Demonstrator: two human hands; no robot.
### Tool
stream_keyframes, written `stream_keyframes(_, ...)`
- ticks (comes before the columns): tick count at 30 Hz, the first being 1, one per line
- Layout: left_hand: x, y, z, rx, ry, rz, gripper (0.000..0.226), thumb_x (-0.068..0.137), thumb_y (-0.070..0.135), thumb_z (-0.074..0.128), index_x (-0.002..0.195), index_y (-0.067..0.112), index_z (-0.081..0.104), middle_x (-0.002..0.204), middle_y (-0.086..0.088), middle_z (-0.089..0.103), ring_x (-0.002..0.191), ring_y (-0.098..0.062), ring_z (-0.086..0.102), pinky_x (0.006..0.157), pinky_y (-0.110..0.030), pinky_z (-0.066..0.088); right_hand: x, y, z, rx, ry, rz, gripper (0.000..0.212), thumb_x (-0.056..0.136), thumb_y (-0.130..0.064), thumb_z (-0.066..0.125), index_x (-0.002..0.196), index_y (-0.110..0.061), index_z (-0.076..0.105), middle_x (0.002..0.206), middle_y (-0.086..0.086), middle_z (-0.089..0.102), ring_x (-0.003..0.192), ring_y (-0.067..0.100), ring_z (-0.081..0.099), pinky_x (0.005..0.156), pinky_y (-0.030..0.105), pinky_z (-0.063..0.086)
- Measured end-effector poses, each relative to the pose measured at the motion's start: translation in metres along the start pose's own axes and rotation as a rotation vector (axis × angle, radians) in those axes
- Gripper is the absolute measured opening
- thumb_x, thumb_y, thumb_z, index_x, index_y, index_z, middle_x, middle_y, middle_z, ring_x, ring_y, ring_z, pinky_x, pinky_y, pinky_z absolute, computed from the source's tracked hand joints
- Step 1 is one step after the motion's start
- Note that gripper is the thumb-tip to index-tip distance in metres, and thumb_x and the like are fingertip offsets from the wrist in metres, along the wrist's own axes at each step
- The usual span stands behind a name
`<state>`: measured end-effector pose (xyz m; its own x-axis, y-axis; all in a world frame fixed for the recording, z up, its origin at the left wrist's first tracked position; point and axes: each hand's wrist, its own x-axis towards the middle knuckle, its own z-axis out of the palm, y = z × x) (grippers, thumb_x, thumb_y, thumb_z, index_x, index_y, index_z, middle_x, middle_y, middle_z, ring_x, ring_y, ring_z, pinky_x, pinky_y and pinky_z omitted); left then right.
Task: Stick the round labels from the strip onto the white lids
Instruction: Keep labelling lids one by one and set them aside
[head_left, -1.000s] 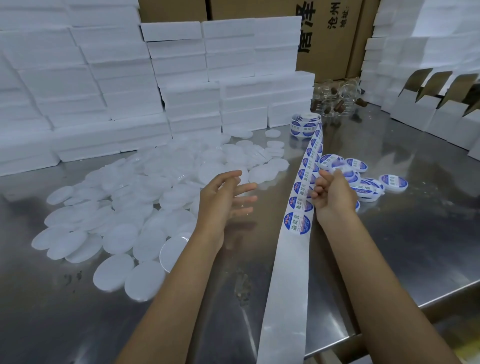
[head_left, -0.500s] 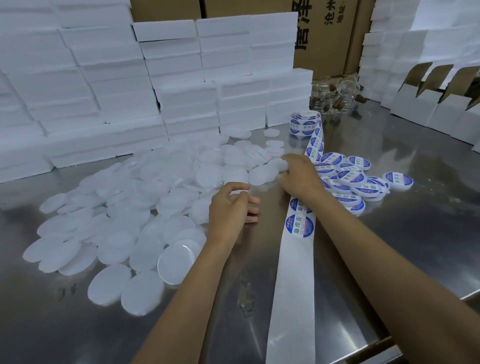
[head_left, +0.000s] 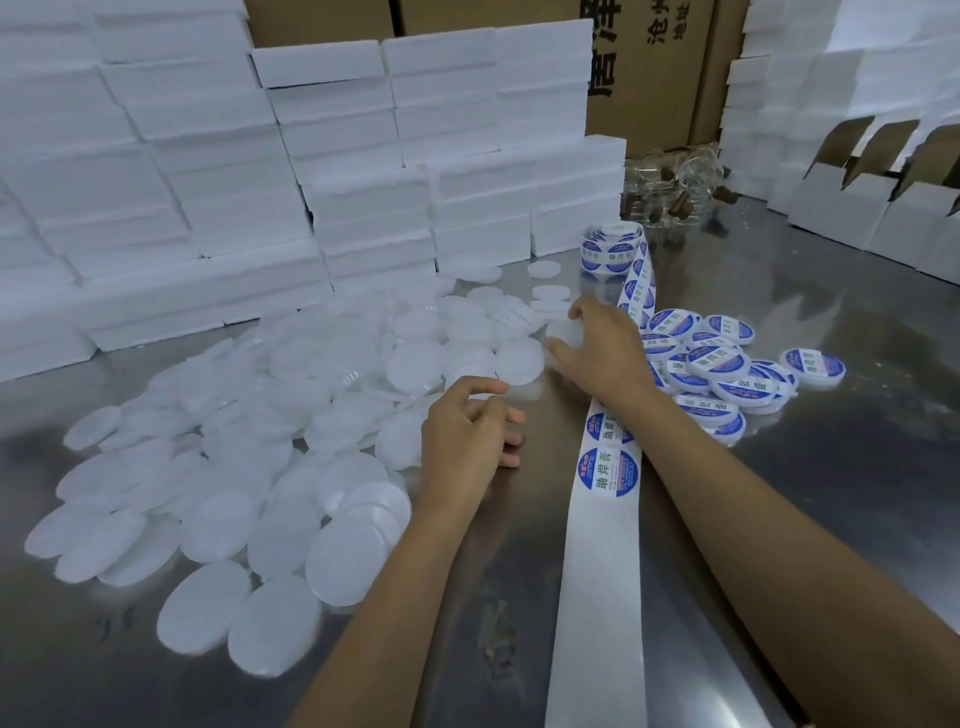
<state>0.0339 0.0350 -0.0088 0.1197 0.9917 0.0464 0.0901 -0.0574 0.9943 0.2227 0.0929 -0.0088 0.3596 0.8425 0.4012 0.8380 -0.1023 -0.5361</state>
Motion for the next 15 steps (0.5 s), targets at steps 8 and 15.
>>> stream_keyframes(8, -0.004, 0.013, -0.005, -0.252, -0.039, -0.083, 0.026, 0.102, 0.033, 0.055, 0.126, 0.022, 0.057, 0.103, -0.012, 0.074, 0.079, -0.03, 0.075, 0.061, -0.043, 0.062, -0.059, -0.046, -0.013, 0.322, 0.017, -0.198, 0.042, 0.078, -0.044, 0.075, 0.111, -0.025, 0.056, 0.111, -0.006, 0.063, 0.11, 0.017, 0.055, 0.095, 0.038, 0.045)
stream_keyframes(15, -0.016, 0.019, -0.019, -0.515, -0.169, -0.116, 0.04, 0.102, -0.006, 0.041, 0.138, 0.01, 0.052, 0.1, -0.013, 0.077, 0.09, -0.025, 0.077, 0.072, -0.03, 0.063, -0.107, -0.056, -0.033, 0.313, -0.076, -0.249, 0.035, 0.078, -0.042, 0.063, 0.11, -0.028, 0.059, 0.108, -0.012, 0.064, 0.104, 0.012, 0.055, 0.089, 0.032, 0.044)
